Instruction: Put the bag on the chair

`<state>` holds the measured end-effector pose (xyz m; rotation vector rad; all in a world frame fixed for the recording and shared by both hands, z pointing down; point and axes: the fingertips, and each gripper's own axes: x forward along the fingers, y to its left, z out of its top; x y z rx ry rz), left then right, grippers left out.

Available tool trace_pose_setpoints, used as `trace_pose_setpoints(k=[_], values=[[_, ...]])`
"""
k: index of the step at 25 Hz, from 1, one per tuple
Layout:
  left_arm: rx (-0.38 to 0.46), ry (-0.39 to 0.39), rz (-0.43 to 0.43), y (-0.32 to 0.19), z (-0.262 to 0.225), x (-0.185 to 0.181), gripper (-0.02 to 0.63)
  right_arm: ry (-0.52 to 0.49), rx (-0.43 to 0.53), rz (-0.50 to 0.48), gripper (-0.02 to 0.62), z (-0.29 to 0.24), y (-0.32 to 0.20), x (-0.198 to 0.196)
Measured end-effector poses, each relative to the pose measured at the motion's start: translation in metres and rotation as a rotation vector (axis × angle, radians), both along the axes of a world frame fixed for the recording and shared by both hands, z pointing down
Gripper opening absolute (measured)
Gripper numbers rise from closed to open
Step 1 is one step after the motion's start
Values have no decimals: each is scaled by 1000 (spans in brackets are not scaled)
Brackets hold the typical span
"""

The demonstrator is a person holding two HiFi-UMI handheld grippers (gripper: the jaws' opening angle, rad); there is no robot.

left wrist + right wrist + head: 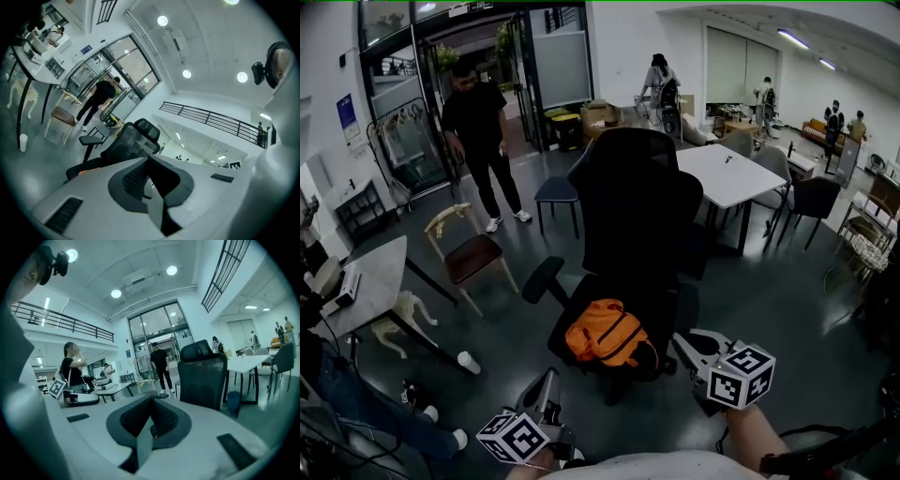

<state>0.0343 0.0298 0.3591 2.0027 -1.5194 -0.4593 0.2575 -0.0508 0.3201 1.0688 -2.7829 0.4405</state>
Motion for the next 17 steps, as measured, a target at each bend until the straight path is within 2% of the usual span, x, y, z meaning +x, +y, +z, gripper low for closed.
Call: trace_pose_setpoints(k=[17], values=[[-34, 10, -51, 30, 8, 3, -3, 56, -1, -45, -2, 10, 19, 1]])
